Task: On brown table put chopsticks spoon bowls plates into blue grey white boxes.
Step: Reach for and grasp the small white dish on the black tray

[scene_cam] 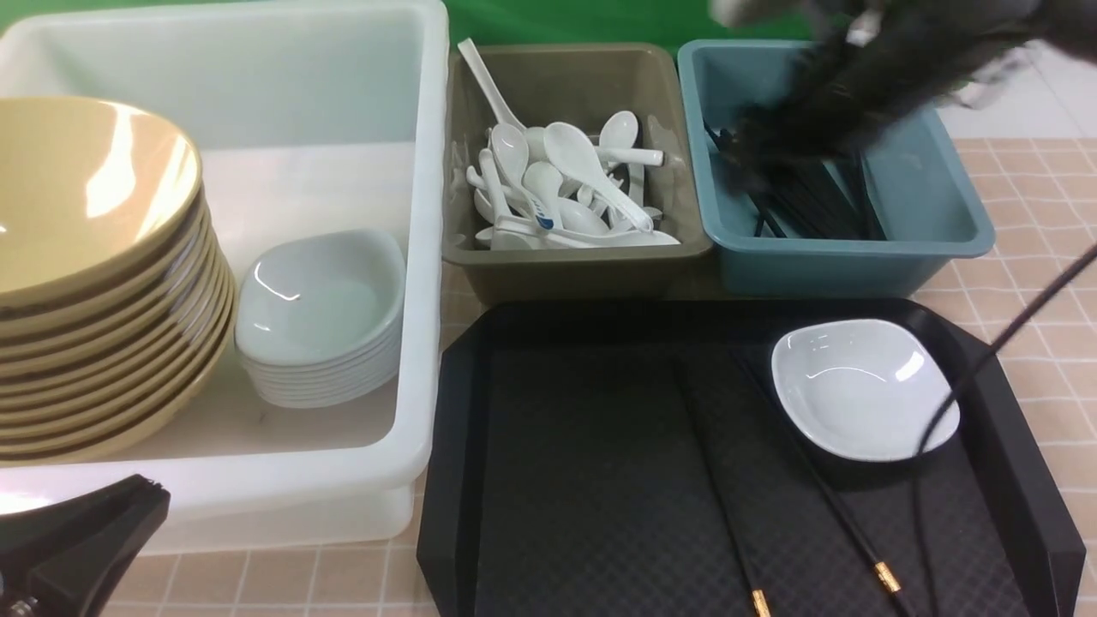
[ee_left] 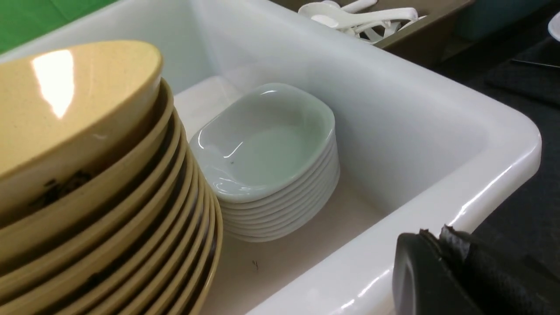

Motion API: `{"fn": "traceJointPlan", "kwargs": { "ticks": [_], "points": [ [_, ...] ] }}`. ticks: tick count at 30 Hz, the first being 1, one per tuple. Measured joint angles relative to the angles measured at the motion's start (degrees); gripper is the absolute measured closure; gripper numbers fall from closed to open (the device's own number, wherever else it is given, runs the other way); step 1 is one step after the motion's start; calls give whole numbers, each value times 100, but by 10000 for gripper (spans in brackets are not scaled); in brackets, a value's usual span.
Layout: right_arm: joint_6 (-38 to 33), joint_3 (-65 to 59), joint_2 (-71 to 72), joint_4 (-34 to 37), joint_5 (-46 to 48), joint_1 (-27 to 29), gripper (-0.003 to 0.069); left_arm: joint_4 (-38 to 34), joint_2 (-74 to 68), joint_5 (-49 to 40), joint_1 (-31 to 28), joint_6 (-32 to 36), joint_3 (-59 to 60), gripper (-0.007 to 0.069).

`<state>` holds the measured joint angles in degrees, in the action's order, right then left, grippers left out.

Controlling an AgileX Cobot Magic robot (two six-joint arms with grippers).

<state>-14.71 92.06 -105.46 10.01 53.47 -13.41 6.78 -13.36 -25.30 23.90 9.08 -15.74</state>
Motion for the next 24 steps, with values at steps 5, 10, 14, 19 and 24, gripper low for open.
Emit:
{"fn": "traceJointPlan", "kwargs": {
  "ticks": [5,10,14,19,24],
  "points": [
    [151,-1554,461,-258,52,554,97,2,0,74,0,0,0,620],
    [245,-2865,700,-259,-1146,708,97,2,0,99,0,0,0,620],
    [220,-3127,571,-240,-1611,708,97,2,0,99,0,0,0,620],
    [273,-3162,258,-240,-1790,745,106,2,0,99,0,0,0,620],
    [228,-3154,242,98,-1693,757,294,2,0,99,0,-5,0,620]
  ]
}}
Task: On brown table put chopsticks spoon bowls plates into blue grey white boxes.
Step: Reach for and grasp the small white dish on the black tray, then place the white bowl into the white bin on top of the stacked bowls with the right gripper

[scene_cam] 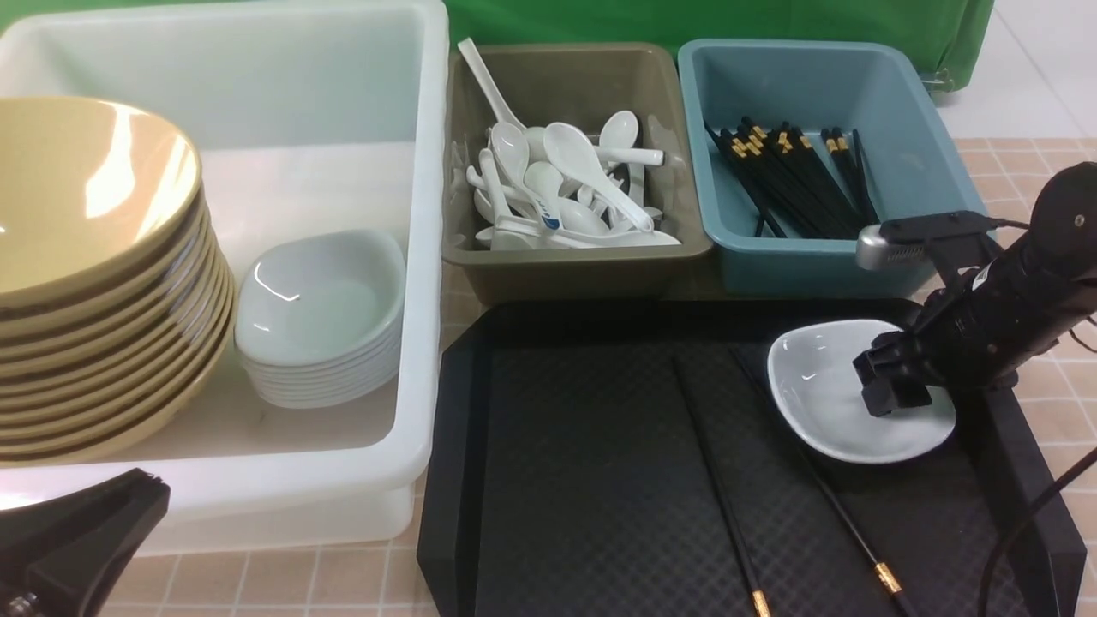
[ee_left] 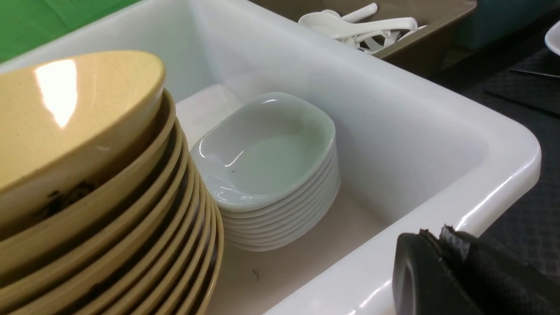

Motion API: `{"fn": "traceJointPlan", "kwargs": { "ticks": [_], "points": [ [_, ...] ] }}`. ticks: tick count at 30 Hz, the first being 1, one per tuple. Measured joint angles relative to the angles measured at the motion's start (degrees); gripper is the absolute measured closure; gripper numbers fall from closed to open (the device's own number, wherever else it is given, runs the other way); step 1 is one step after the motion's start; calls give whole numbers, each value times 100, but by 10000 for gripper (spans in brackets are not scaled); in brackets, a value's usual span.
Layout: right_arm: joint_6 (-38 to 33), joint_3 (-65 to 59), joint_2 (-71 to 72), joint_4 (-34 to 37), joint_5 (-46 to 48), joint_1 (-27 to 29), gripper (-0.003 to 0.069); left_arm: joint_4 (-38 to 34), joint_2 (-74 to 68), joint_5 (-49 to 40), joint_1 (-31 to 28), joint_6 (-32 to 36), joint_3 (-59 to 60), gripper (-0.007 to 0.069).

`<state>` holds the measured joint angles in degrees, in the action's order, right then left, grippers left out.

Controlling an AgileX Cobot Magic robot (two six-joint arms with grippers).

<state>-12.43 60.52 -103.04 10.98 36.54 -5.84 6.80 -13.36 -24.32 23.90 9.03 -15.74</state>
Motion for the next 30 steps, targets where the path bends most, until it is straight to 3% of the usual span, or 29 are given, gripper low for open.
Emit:
{"fn": "traceJointPlan", "kwargs": {
  "ticks": [2,3,4,5,7,9,10,13,16,17,19,23,30],
  "points": [
    [-202,-13,116,193,118,0,403,0,0,0,0,0,0,620],
    [-278,-13,139,266,137,0,417,0,0,0,0,0,0,620],
    [-629,-13,443,631,289,0,522,0,0,0,0,0,0,620],
    [-629,-13,485,631,289,0,522,0,0,0,0,0,0,620],
    [-1037,-14,1030,1134,372,-12,588,0,0,0,0,0,0,620],
    [-1474,-19,1440,2002,321,-62,591,0,0,0,0,0,0,620],
    [-1710,-19,1573,2645,260,-122,591,0,0,0,0,0,0,620],
    [-3590,-19,1778,5450,-65,-753,591,-5,0,0,0,0,0,620],
    [-5589,7,1588,7609,-265,-1533,591,-5,0,7,0,0,0,620],
    [-6101,98,1450,8013,-461,-1852,591,-5,0,7,0,0,0,620],
    [-6923,406,1059,8441,-1338,-2504,591,-5,0,7,0,0,0,620],
    [-7317,1120,359,8727,-2767,-3149,585,-5,0,7,0,0,0,620],
    [-7479,1999,-387,8879,-3094,-3488,516,-19,0,7,0,-6,0,620]
  ]
}}
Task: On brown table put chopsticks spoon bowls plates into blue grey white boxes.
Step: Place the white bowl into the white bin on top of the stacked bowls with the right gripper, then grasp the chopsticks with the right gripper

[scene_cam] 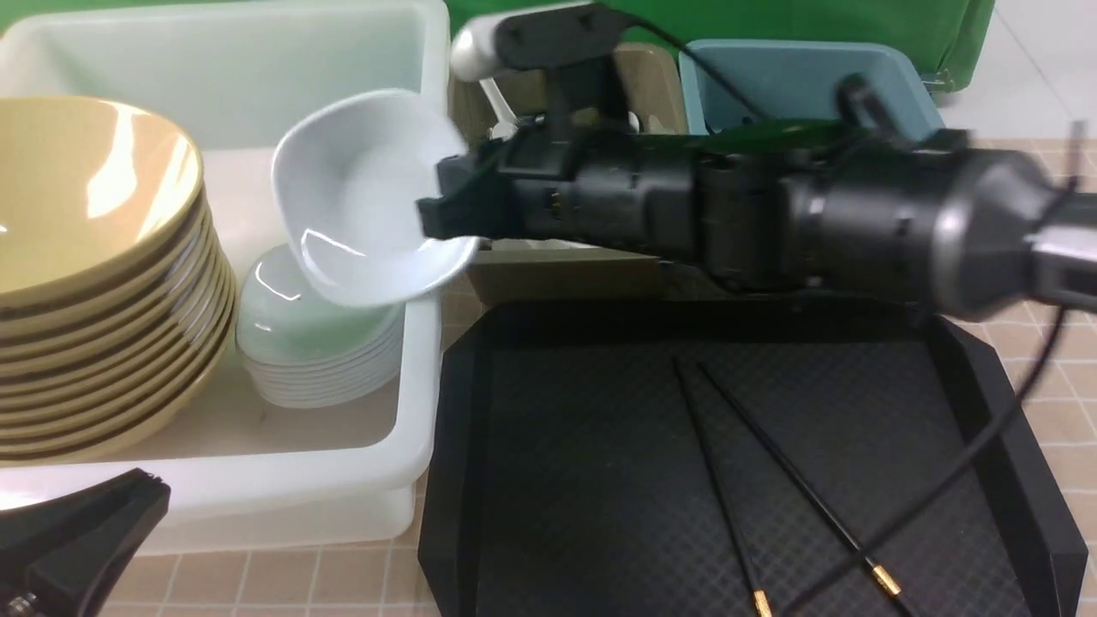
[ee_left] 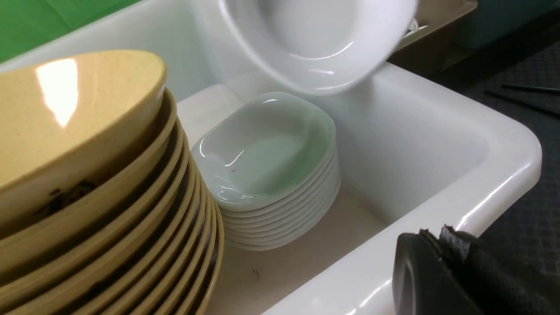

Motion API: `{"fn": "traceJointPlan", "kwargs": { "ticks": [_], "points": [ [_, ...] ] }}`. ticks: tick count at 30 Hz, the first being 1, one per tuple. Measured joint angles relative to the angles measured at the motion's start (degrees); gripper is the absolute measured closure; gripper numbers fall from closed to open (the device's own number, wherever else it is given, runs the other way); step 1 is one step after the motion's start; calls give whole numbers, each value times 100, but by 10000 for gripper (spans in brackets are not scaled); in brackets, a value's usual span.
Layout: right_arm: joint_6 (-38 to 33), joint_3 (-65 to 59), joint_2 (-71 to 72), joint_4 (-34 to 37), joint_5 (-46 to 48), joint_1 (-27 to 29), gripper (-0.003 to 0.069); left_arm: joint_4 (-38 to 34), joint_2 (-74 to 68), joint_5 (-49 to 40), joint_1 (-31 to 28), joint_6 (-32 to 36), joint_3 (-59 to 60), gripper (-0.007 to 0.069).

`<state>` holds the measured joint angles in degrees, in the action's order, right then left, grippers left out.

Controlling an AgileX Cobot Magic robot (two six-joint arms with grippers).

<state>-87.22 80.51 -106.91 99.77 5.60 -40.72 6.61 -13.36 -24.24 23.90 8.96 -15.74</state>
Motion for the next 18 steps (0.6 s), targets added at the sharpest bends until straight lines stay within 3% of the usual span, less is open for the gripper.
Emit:
{"fn": "traceJointPlan", "kwargs": {
  "ticks": [4,5,8,10,14,18],
  "points": [
    [-5,77,-258,6,285,-17,307,0,0,-9,0,0,0,620],
    [-4,77,-258,6,292,-17,297,0,0,-9,0,0,0,620],
    [-4,70,-80,-382,349,15,160,-4,0,-12,0,0,0,620],
    [24,37,86,-718,378,54,130,-4,0,-16,0,-4,0,620],
    [884,-287,935,-2291,571,278,108,-4,0,-23,0,-4,0,620],
    [3495,-909,1982,-5387,1936,944,130,-4,0,-23,0,-4,0,620]
  ]
}}
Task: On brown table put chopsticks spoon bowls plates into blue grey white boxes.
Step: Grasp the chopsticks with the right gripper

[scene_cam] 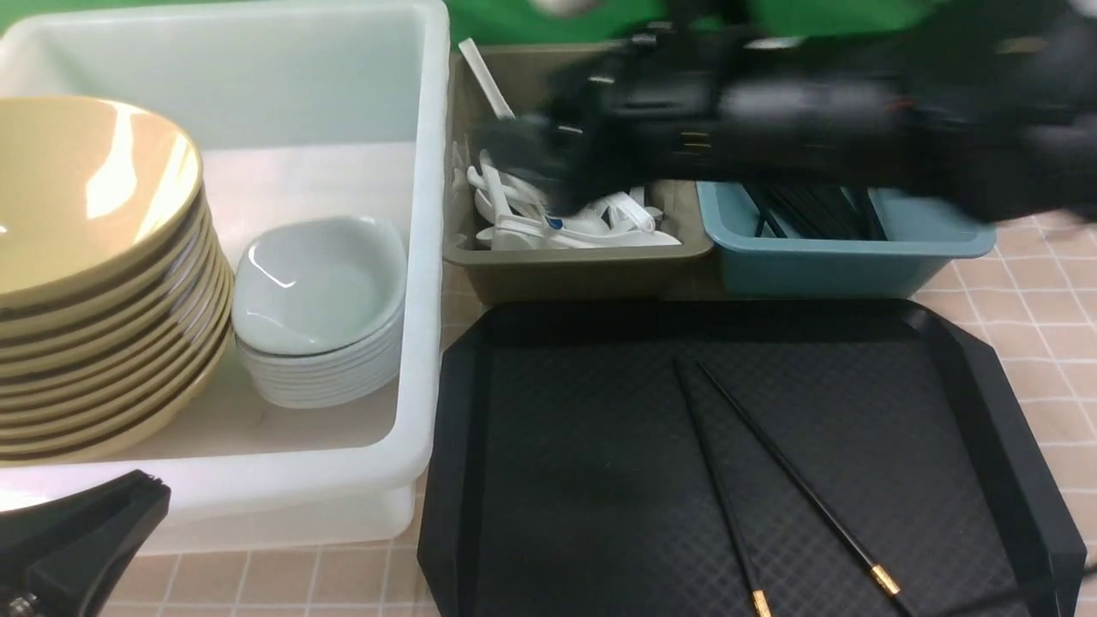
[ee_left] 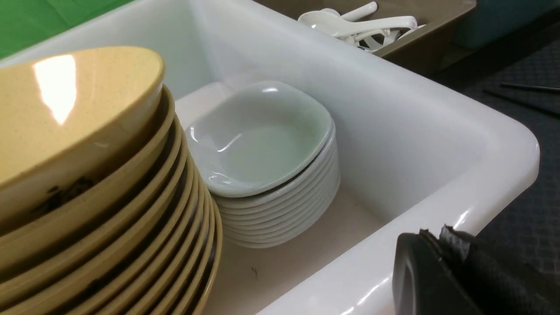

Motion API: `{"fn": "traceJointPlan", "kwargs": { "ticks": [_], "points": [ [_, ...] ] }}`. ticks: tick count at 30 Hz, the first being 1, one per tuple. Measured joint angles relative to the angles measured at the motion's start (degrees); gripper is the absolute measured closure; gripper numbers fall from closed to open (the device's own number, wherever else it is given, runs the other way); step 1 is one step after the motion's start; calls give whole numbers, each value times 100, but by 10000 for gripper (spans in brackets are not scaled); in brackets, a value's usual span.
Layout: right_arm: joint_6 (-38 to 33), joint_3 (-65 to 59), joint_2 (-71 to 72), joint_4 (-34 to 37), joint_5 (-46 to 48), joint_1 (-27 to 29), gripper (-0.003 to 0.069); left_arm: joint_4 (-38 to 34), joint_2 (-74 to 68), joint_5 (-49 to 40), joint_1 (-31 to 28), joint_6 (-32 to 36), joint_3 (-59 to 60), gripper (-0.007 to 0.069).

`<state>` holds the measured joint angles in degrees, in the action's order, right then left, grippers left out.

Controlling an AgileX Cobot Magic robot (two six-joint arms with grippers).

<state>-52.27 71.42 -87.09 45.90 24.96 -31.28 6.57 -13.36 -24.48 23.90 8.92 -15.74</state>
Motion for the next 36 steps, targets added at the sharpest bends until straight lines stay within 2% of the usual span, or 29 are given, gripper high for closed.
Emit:
{"fn": "traceJointPlan", "kwargs": {
  "ticks": [1,2,5,8,14,22,29,36],
  "points": [
    [139,-28,28,0,97,0,130,0,0,0,0,0,0,620],
    [1406,-275,192,-1520,1010,336,153,0,0,18,0,0,0,620],
    [3121,-784,209,-3155,2074,688,194,0,0,40,0,-6,4,620],
    [3855,-1366,198,-3907,2264,893,242,0,0,39,0,-7,4,620],
    [4070,-2251,60,-4002,1497,825,303,0,0,39,0,-7,4,620],
    [4116,-2474,-587,-3794,1444,800,364,0,0,39,0,-7,4,620],
    [3930,-2425,-669,-3759,1583,498,575,0,0,39,0,-7,4,620],
    [3883,-2163,248,-3770,1942,480,575,0,0,39,0,-7,4,620]
  ]
}}
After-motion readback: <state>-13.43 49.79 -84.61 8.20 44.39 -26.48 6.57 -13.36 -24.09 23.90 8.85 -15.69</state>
